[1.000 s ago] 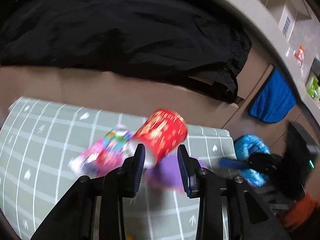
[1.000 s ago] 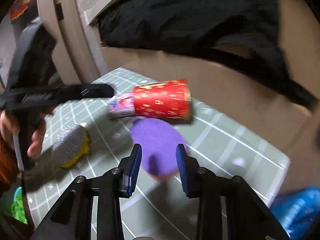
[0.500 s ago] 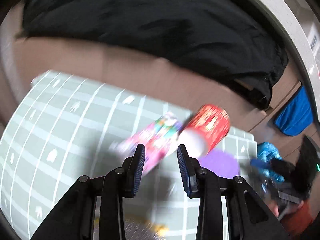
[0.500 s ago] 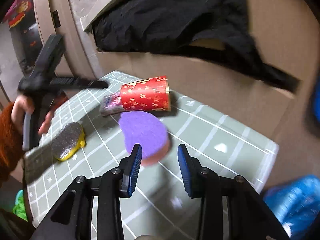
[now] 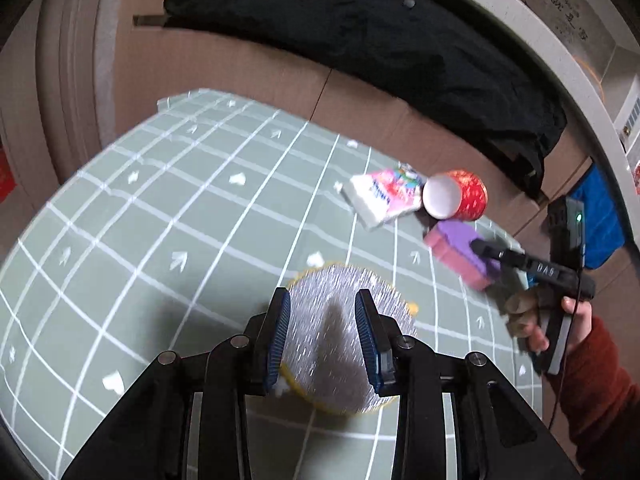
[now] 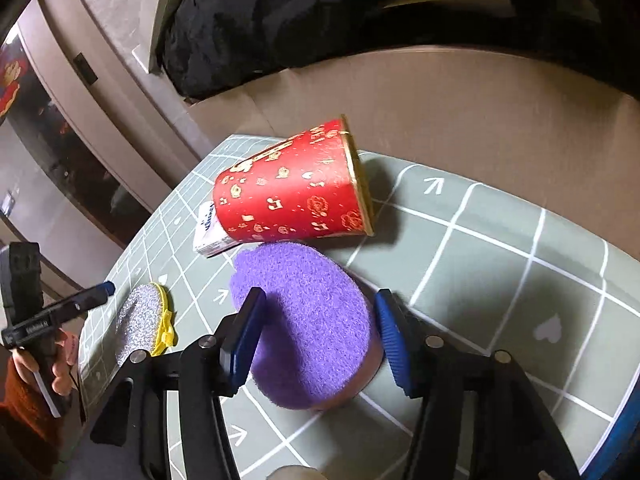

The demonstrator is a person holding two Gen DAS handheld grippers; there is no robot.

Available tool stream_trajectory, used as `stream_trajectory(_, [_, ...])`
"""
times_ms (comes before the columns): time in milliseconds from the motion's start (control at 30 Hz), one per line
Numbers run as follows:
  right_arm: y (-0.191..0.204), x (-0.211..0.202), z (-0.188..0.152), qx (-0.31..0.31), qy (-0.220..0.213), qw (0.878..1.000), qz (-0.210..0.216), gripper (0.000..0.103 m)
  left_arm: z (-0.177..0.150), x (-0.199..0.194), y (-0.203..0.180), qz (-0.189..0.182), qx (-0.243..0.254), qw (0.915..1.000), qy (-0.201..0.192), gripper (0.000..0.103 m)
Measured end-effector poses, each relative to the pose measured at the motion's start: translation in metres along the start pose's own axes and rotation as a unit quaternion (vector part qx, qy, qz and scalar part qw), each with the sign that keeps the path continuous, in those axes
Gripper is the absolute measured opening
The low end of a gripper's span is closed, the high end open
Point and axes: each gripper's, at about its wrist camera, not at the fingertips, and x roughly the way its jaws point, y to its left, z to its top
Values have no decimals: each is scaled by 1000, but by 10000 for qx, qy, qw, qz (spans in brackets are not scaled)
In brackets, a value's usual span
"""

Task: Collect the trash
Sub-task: 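Lift the sponge with the right tool while the left tool grasps the silver scouring pad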

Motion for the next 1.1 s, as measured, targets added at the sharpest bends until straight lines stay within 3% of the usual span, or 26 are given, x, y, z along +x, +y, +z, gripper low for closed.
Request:
stream_trajectory(67, [8,-2,0,-152,50,9998,-128,50,-6,3,4,-55,-123,9998,125,35])
stream_trajectory(233, [52,-28,-7,-971,-250,9922,-742,21,-13,5,9,54,-287,9995,124,35])
stream_trajectory(433, [103,-58,-39,-1690,-161,9816,-874,21,-15,16,13,118,-606,9980,137,35])
stream_trajectory(633, [120,-62,-66,-1844,-32,9769,-1082,20,-16,6,19,455,-739,9962,-89,35])
stream_trajectory(733, [116,-81,-75,-1717,-145,9786,-1128,17,-18,9,27,95,-927,9955,187,35])
stream_trajectory(900, [113,-102,-81,-1490,-283,9823,-1102,17,-14,18,23,-275,-1107,9931,259,35])
stream_trajectory(1000, [110,-107,-92,-1367,-244,9849,-1039,17,-7,23,10,-765,-1214,9890,367,35])
stream_trajectory(1100, [108,-108,-106,-1264,-157,9873,-946,17,5,21,-17,-1042,-960,9895,299,35])
